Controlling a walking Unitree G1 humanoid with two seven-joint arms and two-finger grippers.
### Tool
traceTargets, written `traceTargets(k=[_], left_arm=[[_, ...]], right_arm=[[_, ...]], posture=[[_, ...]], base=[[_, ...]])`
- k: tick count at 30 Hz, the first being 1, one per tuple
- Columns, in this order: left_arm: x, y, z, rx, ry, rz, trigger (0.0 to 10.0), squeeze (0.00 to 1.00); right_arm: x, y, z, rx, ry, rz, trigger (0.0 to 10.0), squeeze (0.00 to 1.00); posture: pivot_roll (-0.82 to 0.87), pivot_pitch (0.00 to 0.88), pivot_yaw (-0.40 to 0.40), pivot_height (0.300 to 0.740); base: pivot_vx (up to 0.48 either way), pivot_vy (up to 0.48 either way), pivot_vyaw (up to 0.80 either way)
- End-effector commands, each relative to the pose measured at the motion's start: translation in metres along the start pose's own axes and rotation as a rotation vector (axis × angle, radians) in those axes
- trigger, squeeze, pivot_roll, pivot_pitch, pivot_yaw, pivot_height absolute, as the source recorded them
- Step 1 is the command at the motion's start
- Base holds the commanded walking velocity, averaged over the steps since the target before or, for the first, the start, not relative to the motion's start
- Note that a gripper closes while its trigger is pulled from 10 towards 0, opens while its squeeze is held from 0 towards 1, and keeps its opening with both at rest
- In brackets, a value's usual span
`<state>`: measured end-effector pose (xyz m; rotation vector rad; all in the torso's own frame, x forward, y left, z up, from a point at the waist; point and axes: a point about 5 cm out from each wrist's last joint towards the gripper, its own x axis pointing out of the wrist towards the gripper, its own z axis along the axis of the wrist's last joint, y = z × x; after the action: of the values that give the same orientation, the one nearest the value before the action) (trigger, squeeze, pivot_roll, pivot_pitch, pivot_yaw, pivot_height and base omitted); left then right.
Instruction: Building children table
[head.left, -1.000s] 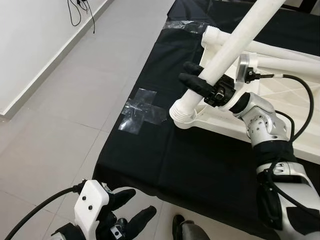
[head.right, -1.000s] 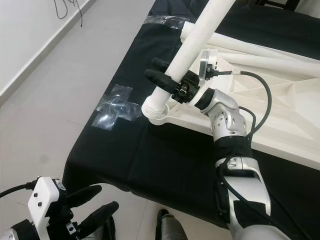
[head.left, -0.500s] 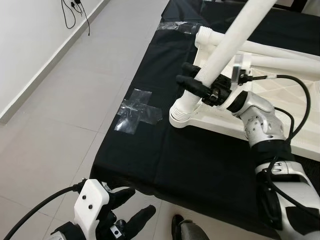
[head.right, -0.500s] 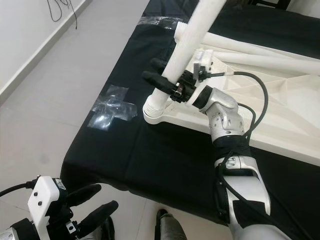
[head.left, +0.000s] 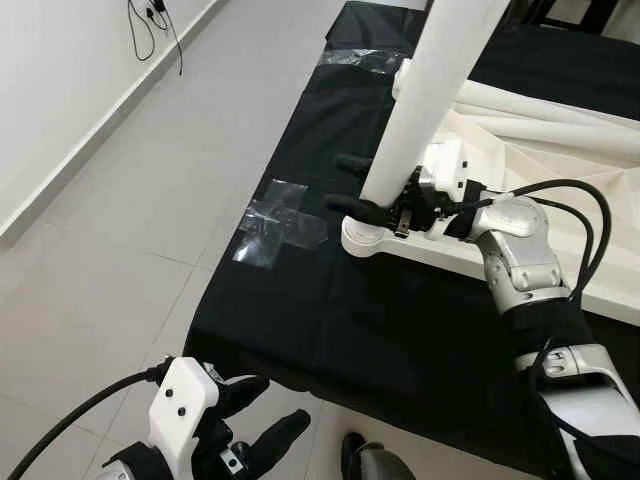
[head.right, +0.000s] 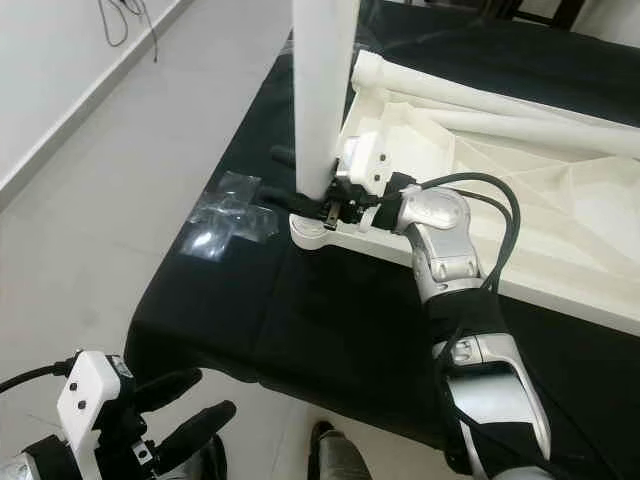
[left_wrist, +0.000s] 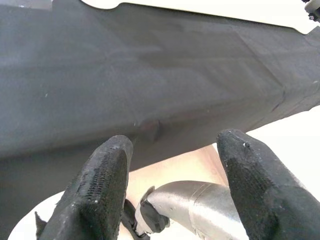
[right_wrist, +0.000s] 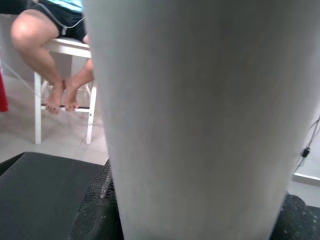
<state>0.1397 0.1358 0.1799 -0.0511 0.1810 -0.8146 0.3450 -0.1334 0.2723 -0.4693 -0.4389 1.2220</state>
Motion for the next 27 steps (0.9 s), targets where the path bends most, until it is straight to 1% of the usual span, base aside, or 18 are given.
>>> traceTargets(k=[1,2,6,7,9,12,16,17,20,27], left_arm=[[0.000,-0.001,-0.004,-0.008,0.014,-0.004,10.0,0.00],[0.000,-0.001,-0.004,-0.008,0.014,-0.004,10.0,0.00],[0.000,-0.001,-0.004,-0.007,0.012,-0.002,10.0,0.00],[0.000,-0.001,-0.004,-0.007,0.012,-0.002,10.0,0.00],[0.000,0.000,-0.004,-0.006,0.012,-0.001,10.0,0.00],[-0.001,-0.001,-0.004,-0.004,0.013,0.000,10.0,0.00],[-0.001,-0.001,-0.004,-0.004,0.013,0.001,10.0,0.00],[-0.001,-0.001,-0.004,-0.003,0.013,0.001,10.0,0.00],[-0.001,-0.002,-0.003,-0.003,0.014,-0.001,10.0,0.00],[-0.001,-0.002,-0.003,-0.003,0.017,-0.004,10.0,0.00]], right_arm=[[-0.006,0.025,-0.046,0.169,0.209,0.072,10.0,0.00],[-0.006,0.025,-0.046,0.169,0.209,0.072,10.0,0.00],[0.002,0.009,-0.039,0.302,0.158,-0.060,10.0,0.00],[0.002,0.009,-0.039,0.302,0.158,-0.060,10.0,0.00],[0.004,0.006,-0.038,0.334,0.147,-0.094,10.0,0.00],[0.004,0.013,-0.047,0.372,0.186,-0.113,10.0,0.00],[0.004,0.016,-0.051,0.378,0.208,-0.113,10.0,0.00],[0.003,0.024,-0.055,0.390,0.215,-0.113,10.0,0.00],[0.003,0.032,-0.058,0.406,0.216,-0.112,10.0,0.00],[0.002,0.037,-0.064,0.432,0.254,-0.121,10.0,0.00]], posture=[[0.08,0.346,-0.040,0.740],[0.08,0.346,-0.040,0.740],[0.08,0.345,-0.044,0.740],[0.08,0.345,-0.044,0.740],[0.08,0.346,-0.044,0.740],[0.08,0.346,-0.045,0.740],[0.08,0.346,-0.045,0.740],[0.08,0.350,-0.044,0.740],[0.08,0.352,-0.040,0.740],[0.08,0.354,-0.039,0.740]], base=[[0.000,0.000,0.00],[0.000,0.000,0.00],[0.000,0.000,0.00],[0.000,0.000,0.00],[0.000,0.000,0.00],[0.000,0.000,0.00],[0.000,0.000,0.00],[0.000,0.000,0.00],[0.000,0.000,0.00],[0.000,0.000,0.00]])
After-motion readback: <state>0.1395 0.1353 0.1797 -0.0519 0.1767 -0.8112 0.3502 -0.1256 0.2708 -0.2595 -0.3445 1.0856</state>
